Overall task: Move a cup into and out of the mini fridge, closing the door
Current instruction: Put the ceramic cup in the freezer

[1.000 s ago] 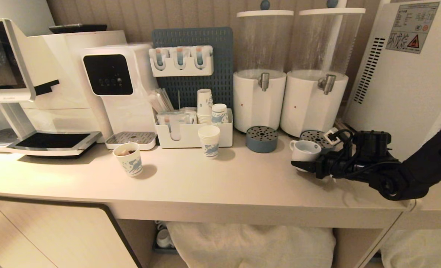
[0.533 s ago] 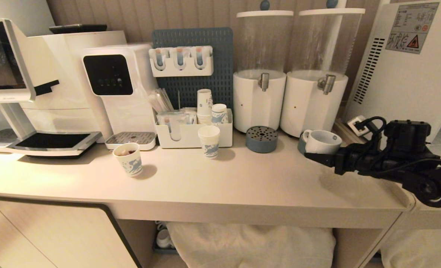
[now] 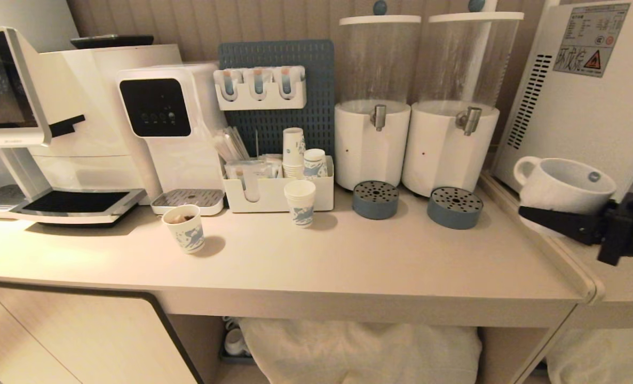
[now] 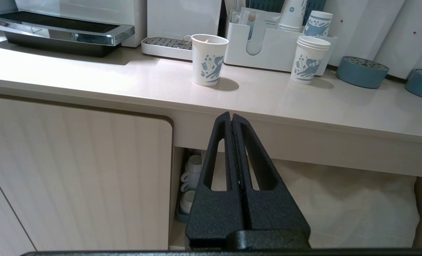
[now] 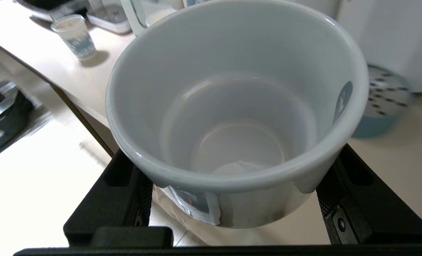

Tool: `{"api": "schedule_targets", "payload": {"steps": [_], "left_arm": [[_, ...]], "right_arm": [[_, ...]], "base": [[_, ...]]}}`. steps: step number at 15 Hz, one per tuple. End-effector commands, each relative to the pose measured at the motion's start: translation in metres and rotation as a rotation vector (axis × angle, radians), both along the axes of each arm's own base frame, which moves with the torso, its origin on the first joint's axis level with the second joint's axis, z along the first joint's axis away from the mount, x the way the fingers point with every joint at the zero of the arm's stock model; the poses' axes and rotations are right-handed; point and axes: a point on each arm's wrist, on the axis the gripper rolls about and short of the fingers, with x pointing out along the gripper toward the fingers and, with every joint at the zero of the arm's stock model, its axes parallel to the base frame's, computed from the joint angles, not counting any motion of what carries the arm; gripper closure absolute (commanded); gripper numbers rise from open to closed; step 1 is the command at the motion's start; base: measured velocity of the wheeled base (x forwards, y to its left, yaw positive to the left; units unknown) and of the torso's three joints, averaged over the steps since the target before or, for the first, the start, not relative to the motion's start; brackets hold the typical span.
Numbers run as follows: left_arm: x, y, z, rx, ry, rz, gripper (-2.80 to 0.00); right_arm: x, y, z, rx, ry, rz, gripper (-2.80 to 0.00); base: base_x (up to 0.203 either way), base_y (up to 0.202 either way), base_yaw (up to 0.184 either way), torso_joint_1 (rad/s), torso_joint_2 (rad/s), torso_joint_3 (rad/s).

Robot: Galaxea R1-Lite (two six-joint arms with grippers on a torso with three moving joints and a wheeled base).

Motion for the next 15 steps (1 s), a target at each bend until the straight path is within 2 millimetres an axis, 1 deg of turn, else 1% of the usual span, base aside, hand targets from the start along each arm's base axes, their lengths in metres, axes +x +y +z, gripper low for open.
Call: {"api": "schedule_targets", "payload": {"steps": [1,4,5,7,9,10,12,14,15], "left_arm": [[0.003,0.000,-0.011,-0.002,0.036,0.000,0.00],[0.003,0.000,-0.011,-0.002,0.036,-0.001,0.00],[0.003,0.000,-0.011,-0.002,0.034,-0.001,0.00],[0.003,0.000,-0.011,-0.002,0.034,0.001,0.00],[0.003,0.000,-0.011,-0.002,0.036,0.000,0.00],[0.003,0.000,-0.011,-0.002,0.034,-0.001,0.00],[0.003,0.000,-0.011,-0.002,0.034,-0.001,0.00],[0.003,0.000,-0.011,-0.002,0.034,-0.001,0.00],[0.003,0.000,-0.011,-0.002,0.034,0.001,0.00]], "right_arm": [[-0.067,0.001,0.028,-0.007,-0.135,-0.022,0.00],[-0.128,0.002,0.027,-0.002,-0.149,-0.087,0.00],[-0.144,0.002,0.024,0.002,-0.154,-0.106,0.00],[-0.176,0.003,0.012,0.021,-0.168,-0.142,0.00],[-0.204,0.004,-0.004,0.042,-0.190,-0.183,0.00],[-0.216,0.004,-0.014,0.050,-0.203,-0.198,0.00],[-0.235,0.003,-0.033,0.062,-0.227,-0.240,0.00],[-0.247,0.000,-0.053,0.068,-0.258,-0.310,0.00],[-0.251,-0.001,-0.063,0.069,-0.271,-0.368,0.00]], "base": [[0.000,0.000,0.000,0.000,0.00,0.000],[0.000,0.000,0.000,0.000,0.00,0.000],[0.000,0.000,0.000,0.000,0.00,0.000],[0.000,0.000,0.000,0.000,0.00,0.000],[0.000,0.000,0.000,0.000,0.00,0.000],[0.000,0.000,0.000,0.000,0.00,0.000],[0.000,0.000,0.000,0.000,0.00,0.000],[0.000,0.000,0.000,0.000,0.00,0.000],[0.000,0.000,0.000,0.000,0.00,0.000]]}}
